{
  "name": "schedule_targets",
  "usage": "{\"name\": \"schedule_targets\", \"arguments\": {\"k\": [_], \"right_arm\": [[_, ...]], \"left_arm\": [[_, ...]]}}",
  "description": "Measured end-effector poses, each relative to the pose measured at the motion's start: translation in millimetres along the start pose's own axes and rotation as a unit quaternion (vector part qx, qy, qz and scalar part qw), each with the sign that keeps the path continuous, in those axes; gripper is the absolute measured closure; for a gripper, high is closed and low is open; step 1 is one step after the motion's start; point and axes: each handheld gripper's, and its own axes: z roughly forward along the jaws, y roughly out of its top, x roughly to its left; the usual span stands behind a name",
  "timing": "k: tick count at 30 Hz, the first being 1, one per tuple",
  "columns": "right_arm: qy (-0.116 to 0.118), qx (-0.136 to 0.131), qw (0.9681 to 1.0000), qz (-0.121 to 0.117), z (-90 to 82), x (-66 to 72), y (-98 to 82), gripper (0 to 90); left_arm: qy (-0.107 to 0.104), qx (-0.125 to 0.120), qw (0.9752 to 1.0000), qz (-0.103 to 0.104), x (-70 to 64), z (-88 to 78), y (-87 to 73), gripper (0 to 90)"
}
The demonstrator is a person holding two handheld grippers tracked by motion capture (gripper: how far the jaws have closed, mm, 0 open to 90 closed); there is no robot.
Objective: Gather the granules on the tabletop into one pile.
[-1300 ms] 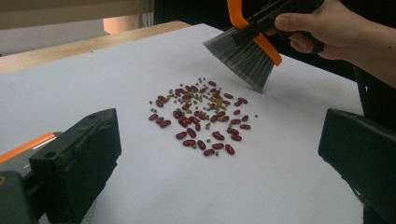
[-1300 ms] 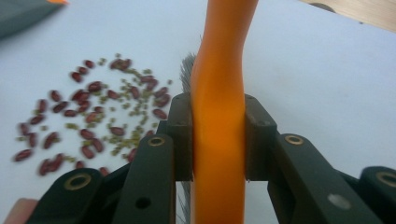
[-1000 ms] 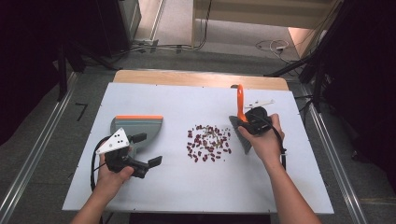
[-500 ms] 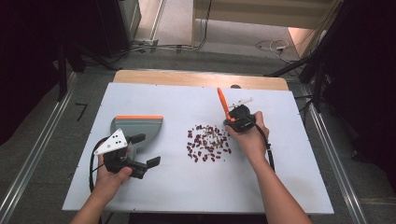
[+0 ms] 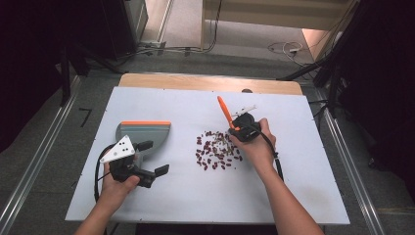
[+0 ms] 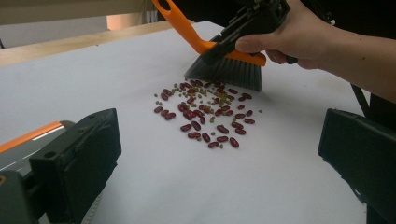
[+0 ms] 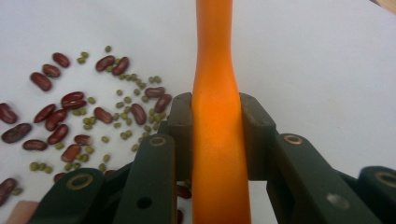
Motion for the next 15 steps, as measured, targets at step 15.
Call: {"name": "schedule_targets", "arguments": {"k": [15], "right_arm": [[0.016, -0.024, 0.9982, -0.053, -8.0, 6.6, 22.4, 68.8]], "left_arm": [[0.003, -0.002, 1.0, -0.001, 1.3, -2.8, -0.6, 0.0]]}}
